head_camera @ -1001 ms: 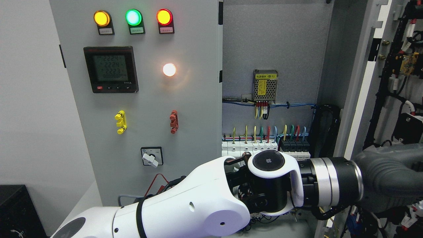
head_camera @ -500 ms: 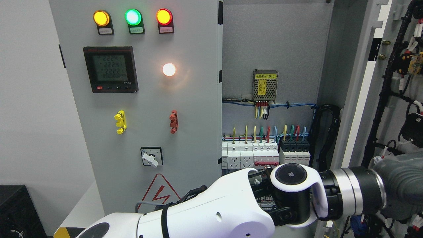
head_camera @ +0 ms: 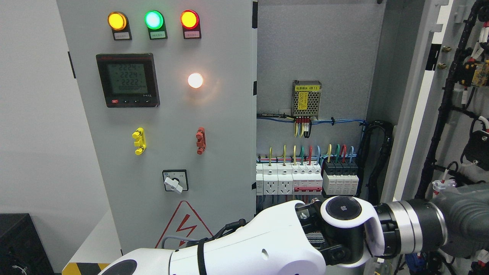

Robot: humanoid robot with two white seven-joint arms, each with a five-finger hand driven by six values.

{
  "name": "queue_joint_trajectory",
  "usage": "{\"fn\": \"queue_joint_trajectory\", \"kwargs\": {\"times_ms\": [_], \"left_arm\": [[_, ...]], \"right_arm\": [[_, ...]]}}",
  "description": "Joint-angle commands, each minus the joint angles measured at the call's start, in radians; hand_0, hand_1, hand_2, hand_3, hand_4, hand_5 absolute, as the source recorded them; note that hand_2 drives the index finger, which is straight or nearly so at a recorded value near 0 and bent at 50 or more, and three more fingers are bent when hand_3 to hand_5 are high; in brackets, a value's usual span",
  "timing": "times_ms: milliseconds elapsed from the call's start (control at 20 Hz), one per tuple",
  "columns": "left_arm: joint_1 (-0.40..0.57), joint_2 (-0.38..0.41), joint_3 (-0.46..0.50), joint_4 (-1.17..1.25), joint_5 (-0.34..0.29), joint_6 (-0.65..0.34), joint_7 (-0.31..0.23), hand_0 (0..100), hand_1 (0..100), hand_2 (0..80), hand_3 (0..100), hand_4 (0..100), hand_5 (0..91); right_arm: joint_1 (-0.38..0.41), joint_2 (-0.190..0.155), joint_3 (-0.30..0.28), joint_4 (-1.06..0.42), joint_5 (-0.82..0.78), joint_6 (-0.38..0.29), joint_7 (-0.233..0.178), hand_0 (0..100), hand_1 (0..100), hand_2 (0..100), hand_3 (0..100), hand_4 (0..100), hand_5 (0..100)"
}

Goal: Open door with both hands
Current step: 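Push the door fully open and withdraw the left arm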

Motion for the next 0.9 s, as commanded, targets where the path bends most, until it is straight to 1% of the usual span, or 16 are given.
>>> {"fn": "queue_joint_trajectory", "kwargs": {"times_ms": [0,150,200,300,450,651,701,751,801,851], "left_arm": [[-0.013,-0.018,0.029,0.038,0.002,0.007,-0.002,12,56,0.0,0,0,0.0],[-0.030,-0.001,0.104,0.027,0.002,0.033,-0.012,12,56,0.0,0,0,0.0],[-0.034,0.021,0.136,0.020,0.004,0.046,-0.016,12,56,0.0,0,0,0.0],[-0.034,0.100,0.190,-0.038,0.004,0.088,-0.025,12,56,0.0,0,0,0.0],[-0.007,0.278,0.187,-0.164,0.007,0.102,-0.039,12,56,0.0,0,0,0.0],[0.128,0.526,0.174,-0.302,0.004,0.105,-0.051,12,56,0.0,0,0,0.0],[0.174,0.598,0.168,-0.339,-0.003,0.106,-0.062,12,56,0.0,0,0,0.0],[0.241,0.669,0.158,-0.380,-0.010,0.109,-0.082,12,56,0.0,0,0,0.0],[0.312,0.730,0.154,-0.411,-0.036,0.108,-0.111,12,56,0.0,0,0,0.0],[0.381,0.777,0.152,-0.425,-0.083,0.108,-0.140,12,56,0.0,0,0,0.0]], "right_arm": [[0.000,0.000,-0.034,0.000,0.000,0.000,0.000,7,14,0,0,0,0],[0.000,0.000,-0.034,0.000,0.000,0.000,0.000,7,14,0,0,0,0],[0.000,0.000,-0.034,0.000,0.000,0.000,0.000,7,14,0,0,0,0],[0.000,0.000,-0.034,0.000,0.000,0.000,0.000,7,14,0,0,0,0],[0.000,0.000,-0.034,0.000,0.000,0.000,0.000,7,14,0,0,0,0],[0.000,0.000,-0.034,0.000,0.000,0.000,0.000,7,13,0,0,0,0],[0.000,0.000,-0.034,0.000,0.000,0.000,0.000,7,13,0,0,0,0],[0.000,0.000,-0.034,0.000,0.000,0.000,0.000,7,13,0,0,0,0],[0.000,0.000,-0.034,0.000,0.000,0.000,0.000,7,13,0,0,0,0],[0.000,0.000,-0.034,0.000,0.000,0.000,0.000,7,13,0,0,0,0]]}}
